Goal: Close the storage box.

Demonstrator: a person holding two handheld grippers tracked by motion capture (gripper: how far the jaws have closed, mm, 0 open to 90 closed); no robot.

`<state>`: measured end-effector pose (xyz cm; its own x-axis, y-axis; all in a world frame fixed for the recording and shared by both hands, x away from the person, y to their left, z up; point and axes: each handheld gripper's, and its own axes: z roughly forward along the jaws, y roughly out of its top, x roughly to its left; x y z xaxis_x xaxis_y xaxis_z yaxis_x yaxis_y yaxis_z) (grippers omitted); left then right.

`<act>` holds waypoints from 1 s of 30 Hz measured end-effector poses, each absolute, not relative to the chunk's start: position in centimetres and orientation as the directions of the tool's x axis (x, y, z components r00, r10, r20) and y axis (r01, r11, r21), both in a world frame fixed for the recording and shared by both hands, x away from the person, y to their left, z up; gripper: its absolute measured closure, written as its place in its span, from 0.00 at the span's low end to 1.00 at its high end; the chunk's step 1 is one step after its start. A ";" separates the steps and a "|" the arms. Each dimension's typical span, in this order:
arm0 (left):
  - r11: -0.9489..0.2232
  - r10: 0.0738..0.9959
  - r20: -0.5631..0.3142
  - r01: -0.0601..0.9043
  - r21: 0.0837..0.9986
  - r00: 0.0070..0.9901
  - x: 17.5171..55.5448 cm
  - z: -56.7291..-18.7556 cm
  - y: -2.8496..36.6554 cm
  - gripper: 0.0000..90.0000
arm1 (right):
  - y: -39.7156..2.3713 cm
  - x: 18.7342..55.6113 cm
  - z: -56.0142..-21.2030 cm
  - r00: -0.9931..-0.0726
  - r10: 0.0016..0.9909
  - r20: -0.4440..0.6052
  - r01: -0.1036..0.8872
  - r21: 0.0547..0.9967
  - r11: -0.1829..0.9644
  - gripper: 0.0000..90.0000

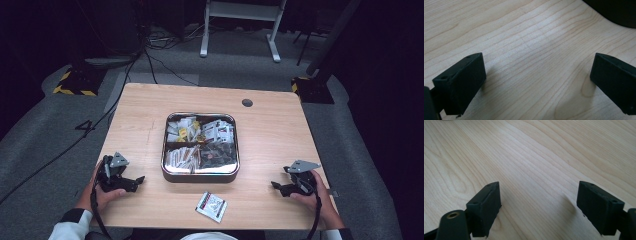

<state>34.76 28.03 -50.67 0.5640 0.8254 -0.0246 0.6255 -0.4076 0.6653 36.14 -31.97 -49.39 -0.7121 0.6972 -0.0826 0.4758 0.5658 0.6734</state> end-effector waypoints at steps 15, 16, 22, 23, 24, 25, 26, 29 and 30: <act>-0.411 0.823 -0.023 0.623 0.666 0.567 34.8 -50.7 28.1 0.01 | -34.4 34.6 -50.4 -0.613 0.790 -0.008 0.531 0.737 0.419 0.18; -0.419 0.820 -0.017 0.620 0.664 0.573 34.9 -50.6 28.1 0.00 | -34.4 34.6 -50.4 -0.612 0.790 -0.008 0.531 0.737 0.419 0.18; -0.417 0.820 -0.020 0.620 0.665 0.572 34.9 -50.7 28.0 0.01 | -34.4 34.7 -50.4 -0.605 0.796 -0.006 0.536 0.737 0.412 0.19; -0.418 0.819 -0.020 0.620 0.664 0.573 34.9 -50.7 28.0 0.01 | -34.4 34.7 -50.4 -0.602 0.798 -0.006 0.537 0.737 0.411 0.18; -0.416 0.819 -0.023 0.621 0.665 0.573 34.9 -50.7 28.0 0.01 | -34.4 34.8 -50.4 -0.599 0.801 -0.005 0.539 0.737 0.408 0.19; -0.417 0.818 -0.022 0.618 0.666 0.575 35.0 -50.7 28.0 0.01 | -34.4 34.8 -50.4 -0.598 0.801 -0.004 0.540 0.737 0.407 0.18; -0.419 0.816 -0.023 0.619 0.664 0.577 35.0 -50.6 28.0 0.01 | -34.4 34.8 -50.4 -0.595 0.803 -0.006 0.541 0.736 0.406 0.18; -0.419 0.817 -0.022 0.620 0.664 0.576 35.0 -50.6 28.0 0.01 | -34.4 35.1 -50.4 -0.585 0.811 -0.005 0.546 0.737 0.398 0.18; -0.417 0.818 -0.021 0.619 0.666 0.574 35.0 -50.7 28.0 0.01 | -34.4 35.1 -50.4 -0.581 0.814 -0.005 0.548 0.737 0.396 0.18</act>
